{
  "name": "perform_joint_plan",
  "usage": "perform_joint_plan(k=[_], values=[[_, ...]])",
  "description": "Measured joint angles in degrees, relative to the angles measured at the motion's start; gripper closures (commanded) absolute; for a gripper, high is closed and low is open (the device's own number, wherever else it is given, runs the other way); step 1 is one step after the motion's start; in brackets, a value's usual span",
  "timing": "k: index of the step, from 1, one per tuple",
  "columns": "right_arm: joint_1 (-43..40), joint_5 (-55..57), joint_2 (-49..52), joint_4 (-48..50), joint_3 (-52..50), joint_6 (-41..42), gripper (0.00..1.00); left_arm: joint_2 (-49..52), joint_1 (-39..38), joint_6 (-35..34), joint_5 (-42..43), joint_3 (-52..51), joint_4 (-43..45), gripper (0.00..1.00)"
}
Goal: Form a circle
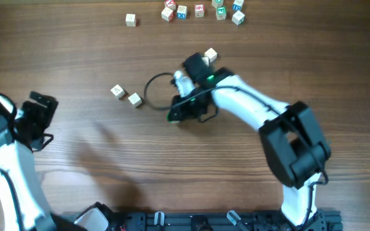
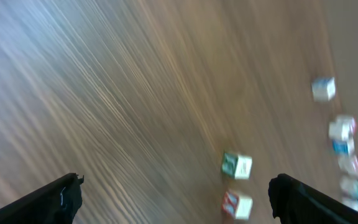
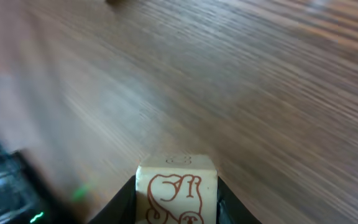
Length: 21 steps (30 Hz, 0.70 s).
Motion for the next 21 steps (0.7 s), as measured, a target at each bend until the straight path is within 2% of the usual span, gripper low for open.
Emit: perform_joint_plan(k=[4,8,14,21], values=[[6.32,9.62,0.0,3.91,-0.15,2.84,0.86,4.85,-0.28,0.74,4.42,0.0,-0.33,0.0],[10.05,15.96,0.39,10.49,-0.33,5.18,0.86,5.99,-0.26,1.88,4.5,0.0,-0.85,0.0],[11.15,18.47,5.33,19.89,-0.2,6.78,0.86,6.01,2.45,1.01,-1.57,0.0,-1.57,0.0],[11.15,18.25,6.47,24.17,-0.17,7.5,0.87,6.01,3.87,0.81,-3.89,0.0,-3.02,0.0]])
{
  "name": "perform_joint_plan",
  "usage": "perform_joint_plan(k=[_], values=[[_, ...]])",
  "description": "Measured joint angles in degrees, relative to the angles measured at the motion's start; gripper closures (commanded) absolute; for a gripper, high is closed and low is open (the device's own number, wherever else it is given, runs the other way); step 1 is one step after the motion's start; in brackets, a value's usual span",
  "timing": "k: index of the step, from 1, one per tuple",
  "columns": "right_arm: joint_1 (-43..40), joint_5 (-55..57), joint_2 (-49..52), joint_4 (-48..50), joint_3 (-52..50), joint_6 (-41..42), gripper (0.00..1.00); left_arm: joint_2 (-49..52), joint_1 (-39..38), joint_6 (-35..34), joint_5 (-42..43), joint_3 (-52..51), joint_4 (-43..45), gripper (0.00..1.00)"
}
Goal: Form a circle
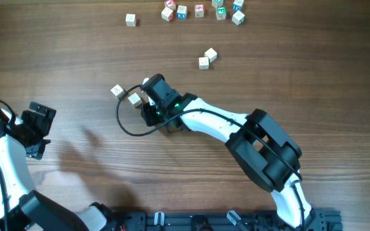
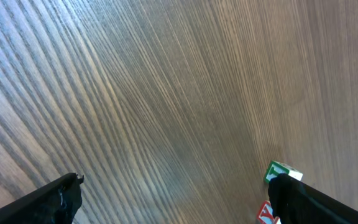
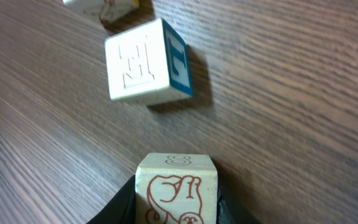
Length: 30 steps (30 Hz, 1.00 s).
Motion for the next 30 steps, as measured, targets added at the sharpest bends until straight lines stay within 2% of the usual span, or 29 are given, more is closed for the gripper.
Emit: perform_joint_plan(k=[30], values=[[0.37,-2.99,2.16,8.79,-0.02,-3.3,0.86,0.0,0.0,0.0,-0.22,0.0,0.0,0.0]])
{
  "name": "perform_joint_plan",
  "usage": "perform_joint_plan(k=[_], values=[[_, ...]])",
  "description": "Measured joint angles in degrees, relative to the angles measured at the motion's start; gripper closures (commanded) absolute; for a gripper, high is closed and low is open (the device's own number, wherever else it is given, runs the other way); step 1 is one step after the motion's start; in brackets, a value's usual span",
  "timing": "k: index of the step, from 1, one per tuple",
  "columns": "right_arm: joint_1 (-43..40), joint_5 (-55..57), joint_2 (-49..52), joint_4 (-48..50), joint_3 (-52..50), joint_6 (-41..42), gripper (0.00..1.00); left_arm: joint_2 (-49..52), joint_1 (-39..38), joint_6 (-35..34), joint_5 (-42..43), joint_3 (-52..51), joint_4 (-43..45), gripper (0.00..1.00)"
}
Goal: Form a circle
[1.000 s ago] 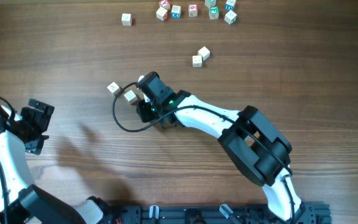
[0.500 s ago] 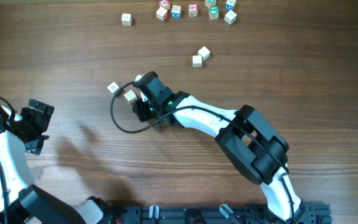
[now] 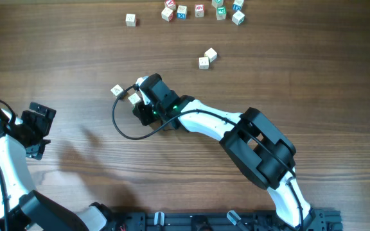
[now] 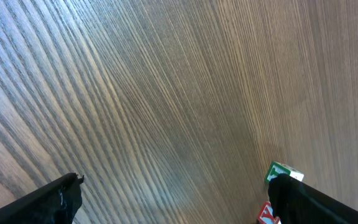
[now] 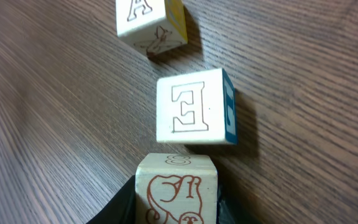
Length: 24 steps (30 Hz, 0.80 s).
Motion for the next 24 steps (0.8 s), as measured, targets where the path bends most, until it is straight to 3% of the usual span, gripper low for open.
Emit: perform_joint_plan(k=[24], values=[[0.0,0.0,0.0,5.18,0.0,-0.44,0.86,0.0,0.0,0.0,0.0,0.0,0.0,0.0]])
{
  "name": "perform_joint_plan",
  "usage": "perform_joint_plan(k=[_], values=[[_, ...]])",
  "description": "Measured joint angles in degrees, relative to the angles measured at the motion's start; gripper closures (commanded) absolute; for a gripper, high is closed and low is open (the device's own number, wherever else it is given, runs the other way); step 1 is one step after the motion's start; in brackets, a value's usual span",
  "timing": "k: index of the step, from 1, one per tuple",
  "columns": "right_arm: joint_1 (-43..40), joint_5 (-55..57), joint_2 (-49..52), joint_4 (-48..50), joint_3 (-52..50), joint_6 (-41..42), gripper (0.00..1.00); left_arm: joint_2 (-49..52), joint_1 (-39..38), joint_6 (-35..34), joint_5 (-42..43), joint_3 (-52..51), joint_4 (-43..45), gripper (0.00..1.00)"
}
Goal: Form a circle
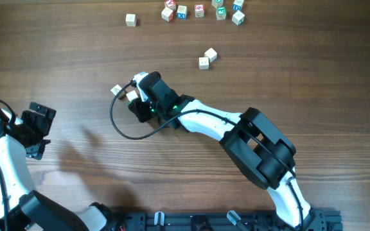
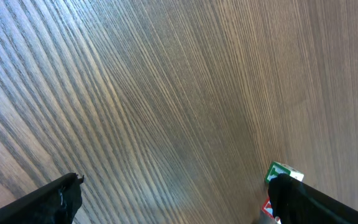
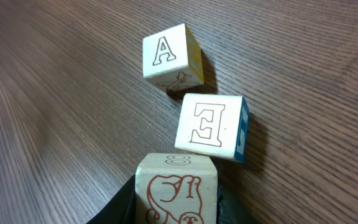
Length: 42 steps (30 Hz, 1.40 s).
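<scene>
My right gripper [image 3: 176, 202] is shut on a wooden block [image 3: 176, 186] with a red drawing and an "8" on it. Just beyond it on the table lies a blue-sided "E" block [image 3: 211, 127], nearly touching the held block. A yellow-sided "A" block [image 3: 171, 56] lies farther off. From overhead the right gripper [image 1: 136, 104] sits beside these two blocks [image 1: 117, 90], left of the table's centre. My left gripper [image 2: 176, 202] is open over bare wood at the left edge [image 1: 38, 122]. A green block [image 2: 283, 172] shows by its right finger.
Two more blocks [image 1: 207, 58] lie right of centre. A row of several blocks [image 1: 199, 10] runs along the far edge, with a lone one [image 1: 130, 20] to its left. A black cable loop [image 1: 116, 125] hangs from the right arm over the table.
My right gripper, still holding the "8" block, has shifted slightly up and left. The "E" and "A" blocks now sit more to the right in its view. The left arm has not moved.
My right gripper held the "8" block near the table's centre. Then it was at the left beside the "E" block, still holding it. It has stayed by the "E" and "A" blocks with small shifts. The left gripper drew back a little early and has stayed open.
</scene>
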Motion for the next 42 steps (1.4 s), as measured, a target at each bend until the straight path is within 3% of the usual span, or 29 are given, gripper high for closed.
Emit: perform_joint_plan(k=[23,27,35,38,42], values=[[0.0,0.0,0.28,2.62,0.0,0.02,0.86,0.0,0.0,0.0,0.0,0.0,0.0,0.0],[0.0,0.02,0.31,2.47,0.0,0.02,0.92,0.0,0.0,0.0,0.0,0.0,0.0,0.0],[0.0,-5.03,0.31,-4.15,-0.07,0.02,0.93,0.0,0.0,0.0,0.0,0.0,0.02,0.0],[0.0,-8.52,0.31,-5.38,-0.07,0.72,0.87,0.0,0.0,0.0,0.0,0.0,0.0,0.0],[0.24,-13.07,0.31,-5.68,-0.07,1.49,0.58,0.0,0.0,0.0,0.0,0.0,0.0,0.0]])
